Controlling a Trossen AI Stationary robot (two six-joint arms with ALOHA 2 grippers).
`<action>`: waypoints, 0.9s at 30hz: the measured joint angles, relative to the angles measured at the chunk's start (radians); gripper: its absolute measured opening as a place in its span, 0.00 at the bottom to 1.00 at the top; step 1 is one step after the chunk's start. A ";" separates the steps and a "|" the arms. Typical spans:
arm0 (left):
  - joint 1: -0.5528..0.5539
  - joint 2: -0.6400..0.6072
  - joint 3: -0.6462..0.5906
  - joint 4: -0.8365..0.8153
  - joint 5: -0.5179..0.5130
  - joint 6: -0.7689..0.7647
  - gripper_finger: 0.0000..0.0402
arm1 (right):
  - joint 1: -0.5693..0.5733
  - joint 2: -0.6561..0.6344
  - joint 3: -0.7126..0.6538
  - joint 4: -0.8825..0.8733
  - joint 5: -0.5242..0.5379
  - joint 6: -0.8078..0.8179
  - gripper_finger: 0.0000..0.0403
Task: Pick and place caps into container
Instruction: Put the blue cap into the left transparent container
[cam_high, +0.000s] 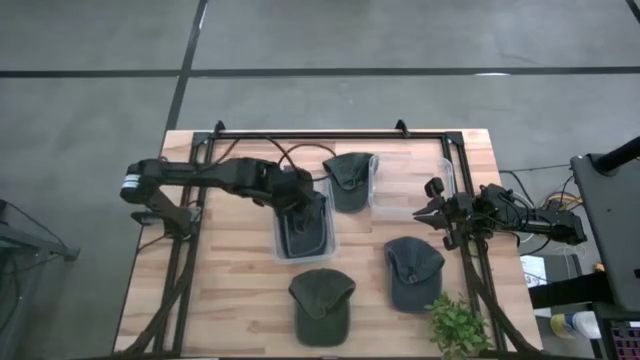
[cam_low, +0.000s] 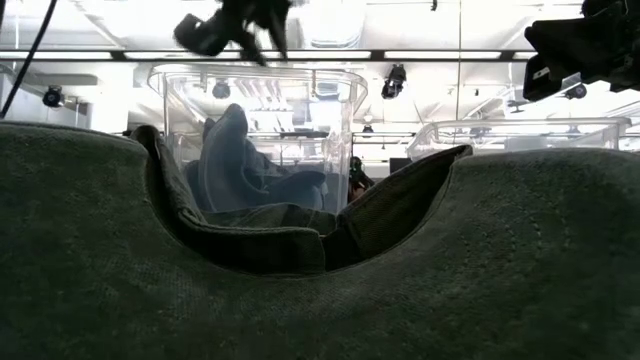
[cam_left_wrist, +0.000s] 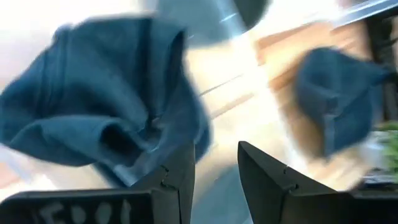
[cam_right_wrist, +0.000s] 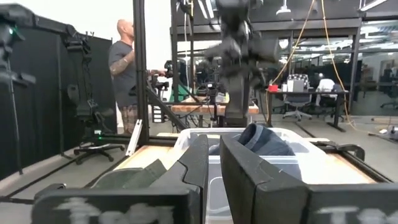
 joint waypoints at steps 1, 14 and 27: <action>-0.003 -0.001 0.030 -0.004 -0.018 0.011 0.28 | 0.000 0.000 0.000 0.000 0.000 -0.009 0.09; -0.191 -0.013 0.159 -0.036 -0.208 -0.112 0.28 | 0.000 0.000 0.000 0.000 0.000 -0.047 0.09; -0.531 -0.012 0.152 -0.037 -0.616 -0.330 0.28 | 0.000 0.000 0.000 0.001 -0.004 0.329 0.09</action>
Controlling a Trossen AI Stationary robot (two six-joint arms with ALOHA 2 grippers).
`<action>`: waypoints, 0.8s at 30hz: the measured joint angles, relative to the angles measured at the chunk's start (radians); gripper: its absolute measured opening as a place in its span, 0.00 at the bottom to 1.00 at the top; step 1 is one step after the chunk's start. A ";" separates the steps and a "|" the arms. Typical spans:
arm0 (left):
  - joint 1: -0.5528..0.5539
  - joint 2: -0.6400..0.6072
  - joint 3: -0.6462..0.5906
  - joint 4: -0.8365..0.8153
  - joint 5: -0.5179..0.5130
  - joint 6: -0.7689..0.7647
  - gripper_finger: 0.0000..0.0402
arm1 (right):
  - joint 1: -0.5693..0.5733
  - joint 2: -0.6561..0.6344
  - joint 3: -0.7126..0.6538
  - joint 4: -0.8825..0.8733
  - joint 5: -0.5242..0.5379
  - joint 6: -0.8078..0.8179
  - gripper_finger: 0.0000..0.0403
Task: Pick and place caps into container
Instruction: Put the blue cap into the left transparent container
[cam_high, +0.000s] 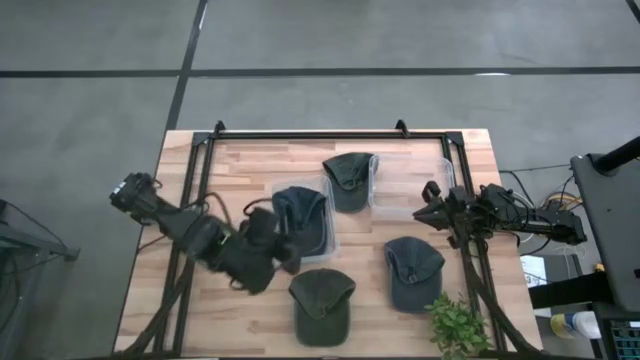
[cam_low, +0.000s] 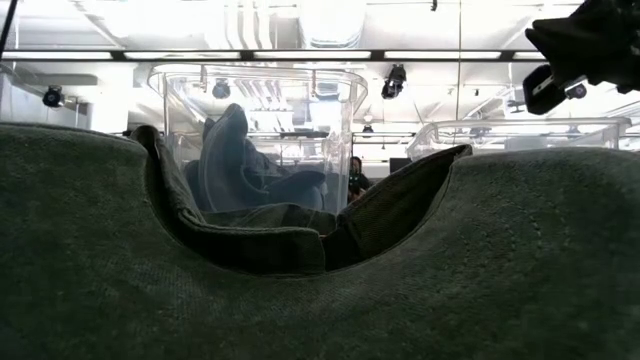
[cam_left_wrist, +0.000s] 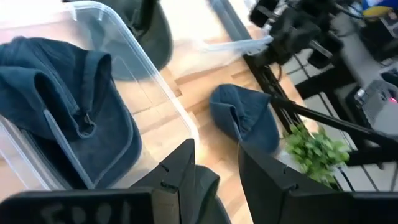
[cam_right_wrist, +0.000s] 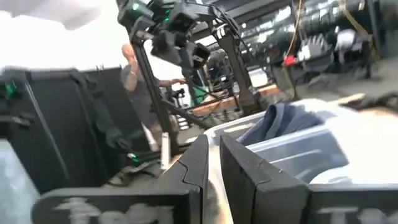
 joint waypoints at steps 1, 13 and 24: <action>-0.014 0.000 0.000 -0.002 -0.011 -0.005 0.28 | 0.000 0.000 0.000 0.003 -0.002 0.034 0.09; -0.063 0.002 -0.002 -0.282 -0.127 -0.060 0.28 | 0.000 0.001 0.176 -0.051 -0.158 0.130 0.09; -0.064 -0.029 -0.034 -0.396 -0.181 -0.092 0.28 | 0.001 0.065 0.500 -0.671 -0.166 0.200 0.09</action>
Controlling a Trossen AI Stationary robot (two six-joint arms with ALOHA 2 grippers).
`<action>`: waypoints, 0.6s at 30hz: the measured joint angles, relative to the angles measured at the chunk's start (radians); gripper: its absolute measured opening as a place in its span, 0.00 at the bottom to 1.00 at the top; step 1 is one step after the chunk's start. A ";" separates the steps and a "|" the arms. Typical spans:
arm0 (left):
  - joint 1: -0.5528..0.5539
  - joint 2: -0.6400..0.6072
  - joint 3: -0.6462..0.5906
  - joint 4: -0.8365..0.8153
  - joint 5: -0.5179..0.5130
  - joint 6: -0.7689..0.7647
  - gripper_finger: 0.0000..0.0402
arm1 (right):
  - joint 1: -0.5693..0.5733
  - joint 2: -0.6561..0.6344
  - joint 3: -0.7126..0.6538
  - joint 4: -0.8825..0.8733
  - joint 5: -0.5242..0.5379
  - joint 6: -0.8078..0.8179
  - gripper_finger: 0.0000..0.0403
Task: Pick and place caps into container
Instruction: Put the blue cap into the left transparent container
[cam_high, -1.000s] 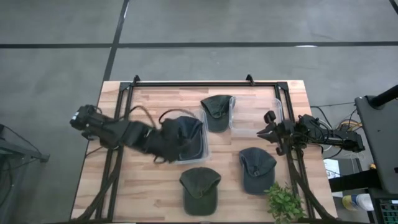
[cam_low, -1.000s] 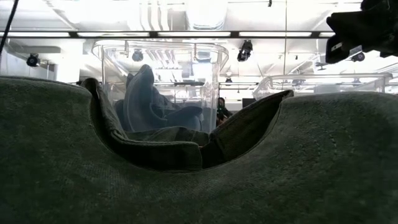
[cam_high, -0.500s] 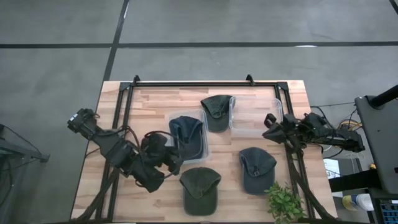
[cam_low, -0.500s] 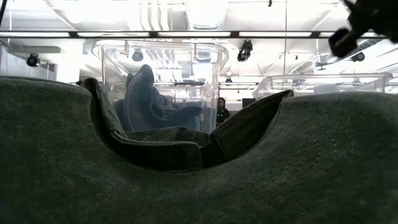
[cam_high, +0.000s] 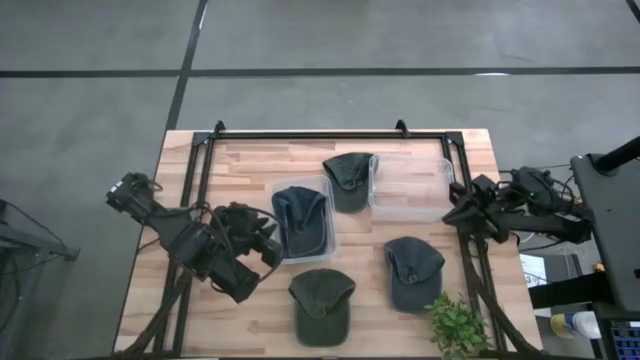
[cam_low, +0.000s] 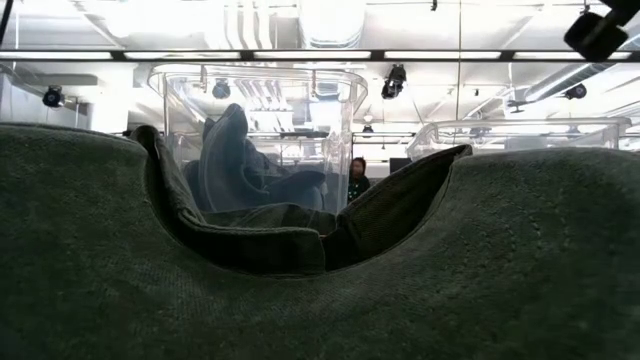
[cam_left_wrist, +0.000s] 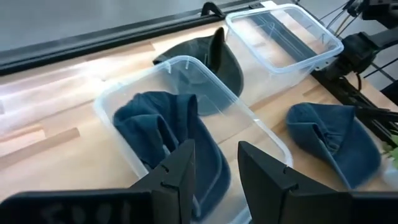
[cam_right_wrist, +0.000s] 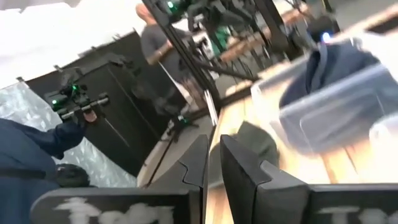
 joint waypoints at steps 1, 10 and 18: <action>0.000 -0.013 -0.018 0.001 -0.004 -0.002 0.28 | 0.000 0.013 0.021 -0.030 0.000 0.005 0.09; -0.001 -0.215 -0.318 0.157 -0.006 -0.029 0.28 | 0.000 0.160 0.146 -0.181 -0.087 0.107 0.09; -0.012 -0.439 -0.643 0.419 -0.008 -0.024 0.28 | 0.000 0.258 0.224 -0.446 -0.148 0.212 0.09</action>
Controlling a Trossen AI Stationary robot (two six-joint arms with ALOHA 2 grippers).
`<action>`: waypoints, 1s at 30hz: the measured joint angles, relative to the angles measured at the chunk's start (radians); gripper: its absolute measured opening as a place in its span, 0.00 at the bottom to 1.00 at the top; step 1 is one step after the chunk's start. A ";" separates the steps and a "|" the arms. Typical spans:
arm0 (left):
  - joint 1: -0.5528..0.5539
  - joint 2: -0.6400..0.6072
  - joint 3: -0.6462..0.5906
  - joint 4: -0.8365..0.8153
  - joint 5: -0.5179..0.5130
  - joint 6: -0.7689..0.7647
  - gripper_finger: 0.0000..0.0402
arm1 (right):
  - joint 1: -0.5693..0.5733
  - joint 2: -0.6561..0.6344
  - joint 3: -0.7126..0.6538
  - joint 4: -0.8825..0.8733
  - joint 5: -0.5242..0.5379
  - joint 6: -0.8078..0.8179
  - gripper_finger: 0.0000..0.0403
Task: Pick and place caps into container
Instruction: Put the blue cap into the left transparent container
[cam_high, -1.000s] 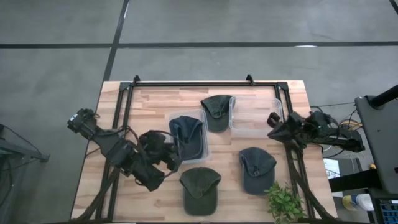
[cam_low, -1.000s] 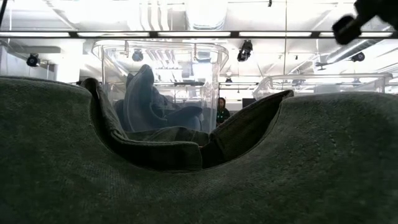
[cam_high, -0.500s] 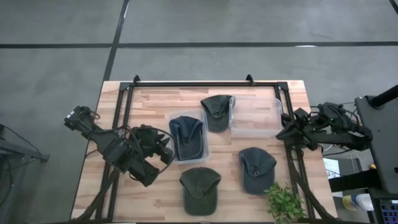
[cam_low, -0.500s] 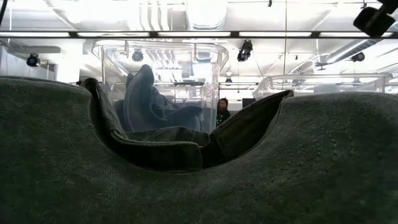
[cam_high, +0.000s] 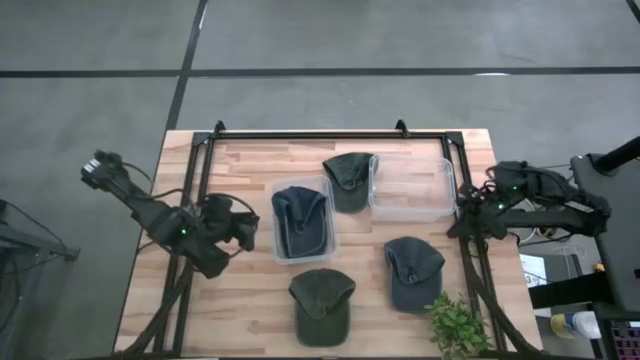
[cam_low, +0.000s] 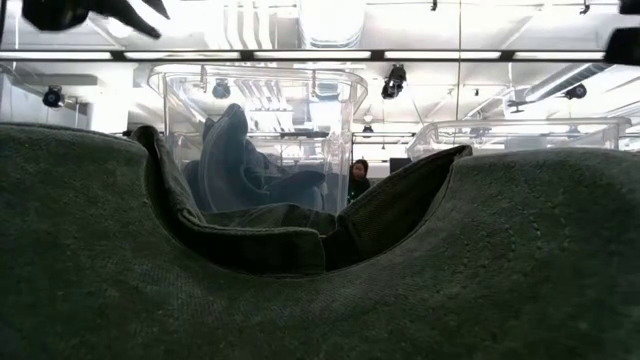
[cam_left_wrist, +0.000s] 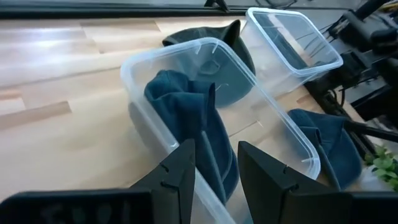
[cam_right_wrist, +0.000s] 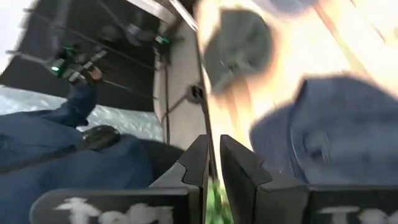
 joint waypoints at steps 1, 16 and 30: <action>0.000 -0.022 -0.029 0.020 0.000 0.000 0.28 | 0.000 0.006 0.011 -0.040 -0.001 0.011 0.09; 0.000 -0.170 -0.217 0.085 -0.002 -0.037 0.28 | 0.000 0.082 0.135 -0.182 0.040 0.119 0.09; -0.001 -0.169 -0.289 0.179 0.016 -0.063 0.28 | 0.051 0.373 0.214 -0.385 0.130 -0.004 0.09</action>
